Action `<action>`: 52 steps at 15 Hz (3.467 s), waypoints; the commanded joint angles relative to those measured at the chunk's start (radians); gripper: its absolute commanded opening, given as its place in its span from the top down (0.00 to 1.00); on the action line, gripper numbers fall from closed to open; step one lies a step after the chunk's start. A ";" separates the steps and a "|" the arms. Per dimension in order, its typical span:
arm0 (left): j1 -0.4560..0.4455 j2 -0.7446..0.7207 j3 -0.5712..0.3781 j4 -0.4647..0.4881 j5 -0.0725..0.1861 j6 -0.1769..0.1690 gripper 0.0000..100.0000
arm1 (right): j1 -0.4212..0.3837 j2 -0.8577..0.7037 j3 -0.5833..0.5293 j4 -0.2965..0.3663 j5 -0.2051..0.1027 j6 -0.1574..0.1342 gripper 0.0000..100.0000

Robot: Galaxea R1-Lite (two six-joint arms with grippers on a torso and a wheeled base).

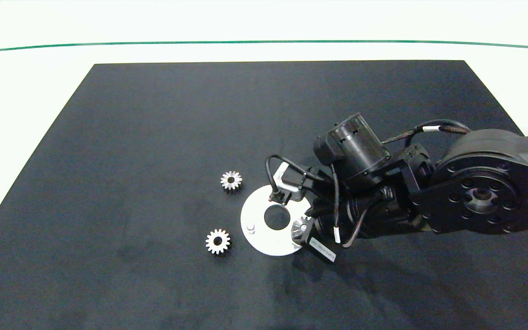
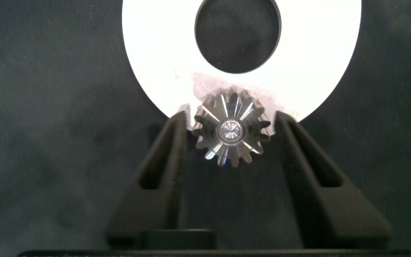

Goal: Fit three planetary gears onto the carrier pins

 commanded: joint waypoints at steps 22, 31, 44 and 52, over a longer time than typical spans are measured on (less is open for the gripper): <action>-0.489 0.504 0.144 -0.483 0.044 -0.070 0.00 | -0.443 -0.864 0.369 0.006 -0.030 0.009 0.00; -0.583 0.556 0.164 -0.529 0.082 -0.039 0.00 | -0.442 -0.931 0.421 0.003 -0.030 0.009 0.00; -0.679 0.665 0.128 -0.504 0.139 -0.018 0.00 | -0.446 -0.985 0.458 0.003 -0.039 0.009 0.00; -0.759 0.753 0.068 -0.542 0.145 -0.025 0.00 | -0.443 -1.039 0.475 0.004 -0.033 0.009 0.00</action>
